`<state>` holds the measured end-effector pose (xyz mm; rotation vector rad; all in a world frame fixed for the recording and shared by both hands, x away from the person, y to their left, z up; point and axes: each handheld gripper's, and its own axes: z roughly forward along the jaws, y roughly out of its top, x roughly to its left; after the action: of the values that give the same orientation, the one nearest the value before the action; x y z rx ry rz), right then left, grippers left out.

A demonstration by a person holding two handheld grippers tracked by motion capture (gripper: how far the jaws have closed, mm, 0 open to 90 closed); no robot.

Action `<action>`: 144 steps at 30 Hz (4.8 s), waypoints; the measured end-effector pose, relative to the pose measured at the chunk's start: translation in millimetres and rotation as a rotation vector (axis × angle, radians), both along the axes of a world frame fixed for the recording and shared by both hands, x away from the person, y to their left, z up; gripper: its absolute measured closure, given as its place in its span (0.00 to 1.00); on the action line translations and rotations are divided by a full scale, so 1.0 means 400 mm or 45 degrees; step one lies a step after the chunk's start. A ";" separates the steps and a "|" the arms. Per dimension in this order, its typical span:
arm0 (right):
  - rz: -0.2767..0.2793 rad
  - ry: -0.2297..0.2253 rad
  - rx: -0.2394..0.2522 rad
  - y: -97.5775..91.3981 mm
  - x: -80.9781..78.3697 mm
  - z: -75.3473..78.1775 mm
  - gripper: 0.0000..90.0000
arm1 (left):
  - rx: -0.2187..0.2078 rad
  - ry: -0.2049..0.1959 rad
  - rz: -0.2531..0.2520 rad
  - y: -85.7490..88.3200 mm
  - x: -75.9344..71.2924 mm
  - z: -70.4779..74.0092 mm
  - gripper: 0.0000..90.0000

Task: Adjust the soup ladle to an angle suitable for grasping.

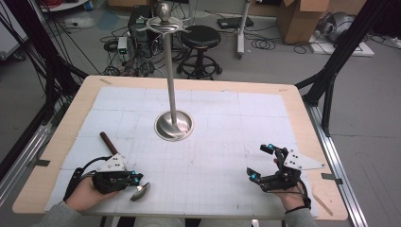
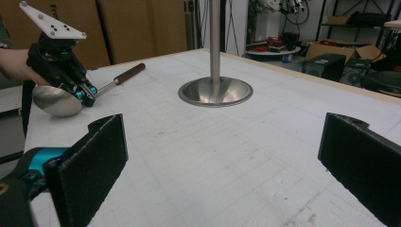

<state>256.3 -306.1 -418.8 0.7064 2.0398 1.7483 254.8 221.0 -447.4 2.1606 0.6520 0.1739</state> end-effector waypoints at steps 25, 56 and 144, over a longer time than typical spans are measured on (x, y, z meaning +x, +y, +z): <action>0.008 0.011 -0.033 0.007 0.007 -0.006 0.01 | 0.029 -0.052 0.266 0.127 0.034 -0.001 1.00; 0.012 0.020 -0.030 0.009 0.008 -0.006 0.01 | 0.089 -0.073 0.207 0.002 0.109 0.007 1.00; 0.009 0.063 -0.024 -0.004 0.007 -0.017 0.01 | 0.172 0.058 -0.164 -0.030 0.049 0.032 1.00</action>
<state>259.3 -307.9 -425.4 0.7448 2.0904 1.7297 274.5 209.1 -434.6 2.3341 0.5382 0.1026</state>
